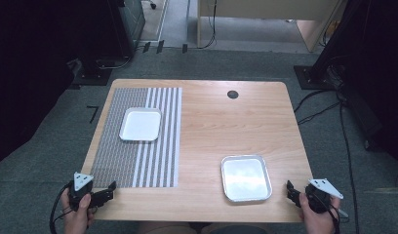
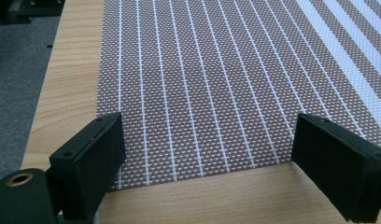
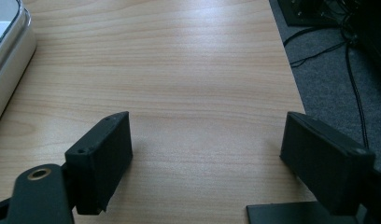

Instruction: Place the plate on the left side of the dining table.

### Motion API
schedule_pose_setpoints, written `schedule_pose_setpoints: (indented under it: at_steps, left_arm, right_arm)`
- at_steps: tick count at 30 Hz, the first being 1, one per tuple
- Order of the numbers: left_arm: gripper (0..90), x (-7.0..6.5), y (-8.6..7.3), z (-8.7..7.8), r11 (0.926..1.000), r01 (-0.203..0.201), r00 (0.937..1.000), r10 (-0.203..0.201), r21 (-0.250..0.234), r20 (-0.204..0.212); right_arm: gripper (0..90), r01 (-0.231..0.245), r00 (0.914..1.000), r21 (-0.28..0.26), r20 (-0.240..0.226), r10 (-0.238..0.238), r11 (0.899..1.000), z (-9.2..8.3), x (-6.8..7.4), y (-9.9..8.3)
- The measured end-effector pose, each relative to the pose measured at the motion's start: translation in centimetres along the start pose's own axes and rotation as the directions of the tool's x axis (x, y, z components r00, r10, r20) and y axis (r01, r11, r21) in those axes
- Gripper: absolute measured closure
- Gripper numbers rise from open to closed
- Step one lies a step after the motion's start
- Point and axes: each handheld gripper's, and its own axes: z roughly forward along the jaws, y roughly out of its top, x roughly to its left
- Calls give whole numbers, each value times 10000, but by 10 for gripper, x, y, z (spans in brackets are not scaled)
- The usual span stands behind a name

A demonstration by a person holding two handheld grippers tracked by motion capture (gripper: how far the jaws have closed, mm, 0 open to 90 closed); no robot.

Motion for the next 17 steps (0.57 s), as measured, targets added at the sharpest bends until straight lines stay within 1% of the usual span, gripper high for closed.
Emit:
schedule_pose_setpoints:
  at_steps: [7, 11, 14, 17]
  left_arm:
    - [98, 0, 0, 0, 10000, -45, 10000, 45, 2, -14]
    - [98, -1, 0, 0, 10000, -58, 10000, 58, 16, -43]
    - [98, -1, 0, 0, 10000, -62, 10000, 62, 9, -43]
    - [98, -2, 0, 0, 9999, -166, 9998, 167, 31, -114]
  right_arm:
    - [130, 60, 10000, -80, -51, -60, 9999, 1, 0, -1]
    - [114, 18, 10000, -43, -55, -18, 10000, 1, 0, -1]
    - [98, 78, 9999, -44, -91, -78, 10000, 2, 0, -1]
    - [87, 92, 9999, -15, -108, -92, 10000, 2, 0, 0]
